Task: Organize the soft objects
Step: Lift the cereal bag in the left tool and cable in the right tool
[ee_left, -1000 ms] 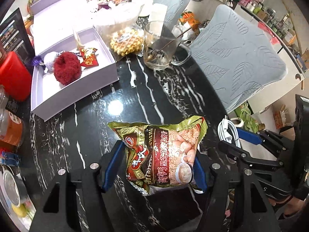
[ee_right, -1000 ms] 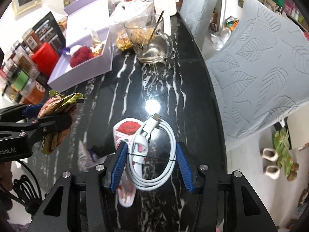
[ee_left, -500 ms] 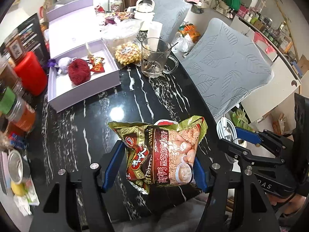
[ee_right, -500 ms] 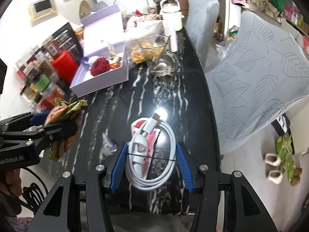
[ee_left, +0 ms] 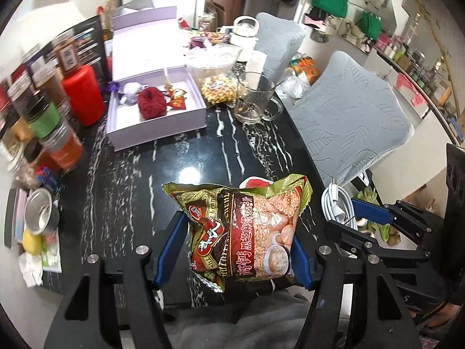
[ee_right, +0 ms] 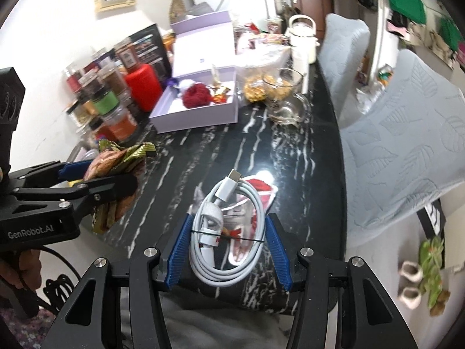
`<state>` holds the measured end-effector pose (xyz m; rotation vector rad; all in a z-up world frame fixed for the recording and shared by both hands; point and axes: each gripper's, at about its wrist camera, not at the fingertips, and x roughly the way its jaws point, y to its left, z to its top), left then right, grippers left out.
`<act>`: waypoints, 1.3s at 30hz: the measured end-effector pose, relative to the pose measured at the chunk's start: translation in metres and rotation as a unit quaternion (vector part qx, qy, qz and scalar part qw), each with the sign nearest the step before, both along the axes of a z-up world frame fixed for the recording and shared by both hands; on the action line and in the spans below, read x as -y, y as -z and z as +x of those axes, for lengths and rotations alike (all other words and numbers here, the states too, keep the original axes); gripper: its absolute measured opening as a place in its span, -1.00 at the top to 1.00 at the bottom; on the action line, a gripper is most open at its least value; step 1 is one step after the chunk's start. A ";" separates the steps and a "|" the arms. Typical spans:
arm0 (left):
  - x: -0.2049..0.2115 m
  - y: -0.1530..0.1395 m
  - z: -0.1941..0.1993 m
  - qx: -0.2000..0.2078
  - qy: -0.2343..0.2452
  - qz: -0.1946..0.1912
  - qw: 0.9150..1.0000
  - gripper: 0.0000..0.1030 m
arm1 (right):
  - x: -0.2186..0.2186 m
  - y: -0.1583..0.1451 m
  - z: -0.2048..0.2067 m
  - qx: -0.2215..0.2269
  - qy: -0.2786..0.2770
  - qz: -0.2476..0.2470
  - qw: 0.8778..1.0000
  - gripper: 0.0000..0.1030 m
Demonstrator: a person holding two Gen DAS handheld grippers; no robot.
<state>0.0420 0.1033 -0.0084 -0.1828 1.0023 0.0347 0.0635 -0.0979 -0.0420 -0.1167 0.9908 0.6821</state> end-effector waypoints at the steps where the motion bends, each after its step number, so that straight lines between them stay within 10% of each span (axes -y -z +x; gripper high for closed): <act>1: -0.001 0.000 -0.003 0.001 -0.005 0.000 1.000 -0.26 | 0.000 -0.001 -0.002 0.002 -0.005 0.002 1.000 0.01; 22: -0.029 -0.007 -0.054 0.007 -0.123 0.006 0.992 -0.26 | -0.035 -0.004 -0.022 0.007 -0.114 0.016 0.993 0.01; 39: -0.063 -0.007 -0.022 0.002 -0.148 -0.004 0.989 -0.26 | -0.072 -0.008 0.018 0.005 -0.130 0.011 0.991 0.01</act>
